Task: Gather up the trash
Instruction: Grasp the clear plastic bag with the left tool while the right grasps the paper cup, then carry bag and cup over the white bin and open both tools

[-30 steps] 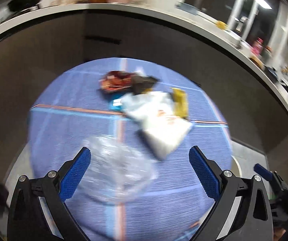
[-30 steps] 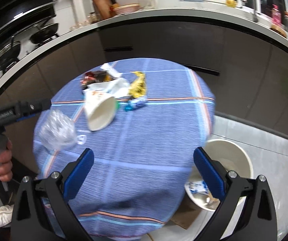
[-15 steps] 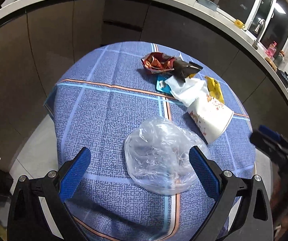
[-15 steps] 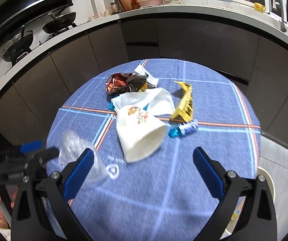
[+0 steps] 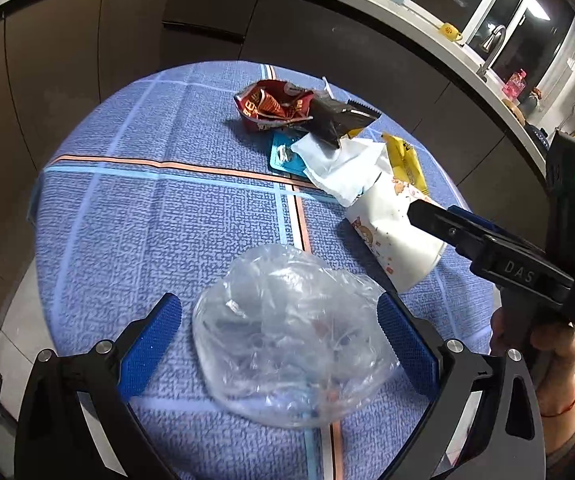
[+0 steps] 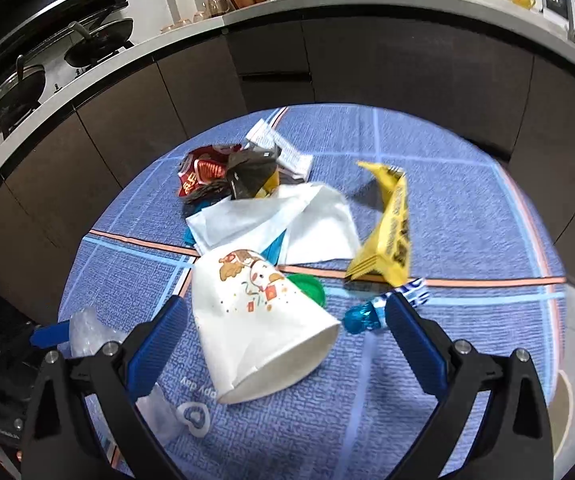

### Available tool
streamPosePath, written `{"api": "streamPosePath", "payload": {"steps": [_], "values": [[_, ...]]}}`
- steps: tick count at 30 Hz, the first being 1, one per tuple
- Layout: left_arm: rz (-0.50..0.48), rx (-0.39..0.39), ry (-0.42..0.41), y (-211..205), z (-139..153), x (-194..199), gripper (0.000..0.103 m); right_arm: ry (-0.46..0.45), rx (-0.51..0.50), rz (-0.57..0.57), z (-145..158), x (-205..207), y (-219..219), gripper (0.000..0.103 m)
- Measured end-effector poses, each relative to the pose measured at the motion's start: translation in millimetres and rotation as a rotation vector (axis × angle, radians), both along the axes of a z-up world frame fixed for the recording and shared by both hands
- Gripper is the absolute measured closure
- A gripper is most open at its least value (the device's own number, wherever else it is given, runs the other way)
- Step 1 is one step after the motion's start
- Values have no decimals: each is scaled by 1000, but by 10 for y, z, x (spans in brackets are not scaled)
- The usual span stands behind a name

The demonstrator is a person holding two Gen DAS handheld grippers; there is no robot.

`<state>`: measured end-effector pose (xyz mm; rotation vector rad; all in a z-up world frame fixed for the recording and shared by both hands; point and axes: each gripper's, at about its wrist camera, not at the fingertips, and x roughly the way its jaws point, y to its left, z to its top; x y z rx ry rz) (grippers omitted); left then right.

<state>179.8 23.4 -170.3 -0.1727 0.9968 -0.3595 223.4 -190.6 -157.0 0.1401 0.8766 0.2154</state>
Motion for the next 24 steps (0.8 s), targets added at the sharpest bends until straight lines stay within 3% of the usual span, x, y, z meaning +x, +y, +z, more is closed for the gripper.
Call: {"api": "streamPosePath", "payload": {"steps": [3,5,9,14,21,24], "values": [[-26,11,12,-55,-63,58,8,21,29,35,-77,-11,40,20],[-37,15,14,-76,-91,79,8,21,29,45,-95,-55,68,36],[-63,2,15,-107,-103,114,9,16,62,50,-104,-108,71,47],[-104,2,3,-185,-99,165,10,-9,69,52,3,-170,89,78],[-171,26,16,-322,-129,157,39,-45,21,14,126,-411,11,84],[-183,32,17,-366,-135,143,59,-62,21,-13,189,-535,-73,84]]}}
